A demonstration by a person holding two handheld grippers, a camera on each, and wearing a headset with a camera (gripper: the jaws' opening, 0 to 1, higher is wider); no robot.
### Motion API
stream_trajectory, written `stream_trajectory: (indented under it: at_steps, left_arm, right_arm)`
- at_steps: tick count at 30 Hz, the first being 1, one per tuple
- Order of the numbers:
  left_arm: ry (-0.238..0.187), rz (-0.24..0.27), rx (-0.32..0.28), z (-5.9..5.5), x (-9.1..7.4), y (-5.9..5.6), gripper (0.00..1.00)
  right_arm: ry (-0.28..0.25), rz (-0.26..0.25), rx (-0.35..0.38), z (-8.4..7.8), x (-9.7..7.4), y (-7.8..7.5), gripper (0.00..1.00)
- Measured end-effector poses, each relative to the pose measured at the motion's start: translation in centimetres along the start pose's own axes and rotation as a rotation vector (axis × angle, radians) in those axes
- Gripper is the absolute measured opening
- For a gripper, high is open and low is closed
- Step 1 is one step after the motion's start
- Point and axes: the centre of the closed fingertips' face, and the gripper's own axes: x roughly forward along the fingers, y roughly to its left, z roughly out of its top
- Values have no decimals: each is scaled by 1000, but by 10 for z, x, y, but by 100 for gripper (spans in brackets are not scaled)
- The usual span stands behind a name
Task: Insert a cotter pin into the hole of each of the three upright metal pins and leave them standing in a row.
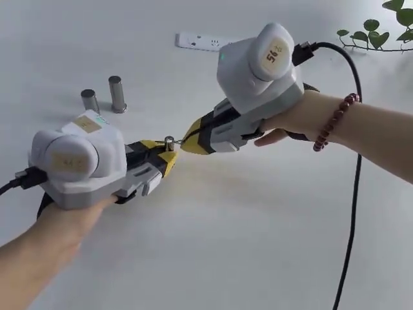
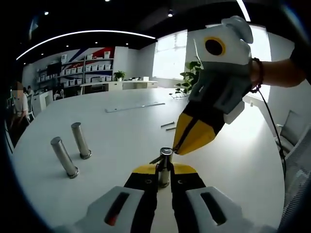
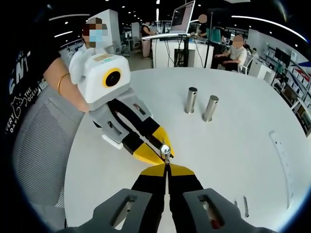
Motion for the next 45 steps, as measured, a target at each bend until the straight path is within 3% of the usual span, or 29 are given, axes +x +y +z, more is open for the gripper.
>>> stream_trajectory:
  at_steps: [12, 14, 15, 23, 38, 45]
  left_arm:
    - [-3, -1, 0, 0, 1, 0, 7]
    - [-3, -1, -1, 0, 1, 0, 7]
    - [-3, -1, -1, 0, 1, 0, 7]
    - [-1, -3, 3, 0, 1, -1, 7]
    - [9, -17, 2, 0, 1, 0, 7]
    - [19, -20, 1, 0, -2, 5, 7]
  right_arm:
    - [11, 10, -6, 0, 5, 3, 0]
    - [26, -8, -15, -2, 4, 1, 0]
    - [25, -11, -13, -2, 3, 1, 4]
    - [-120, 26, 35, 22, 0, 5, 9]
    - [-87, 16, -35, 22, 12, 4, 5]
    - [-102, 11, 7, 25, 17, -1, 4]
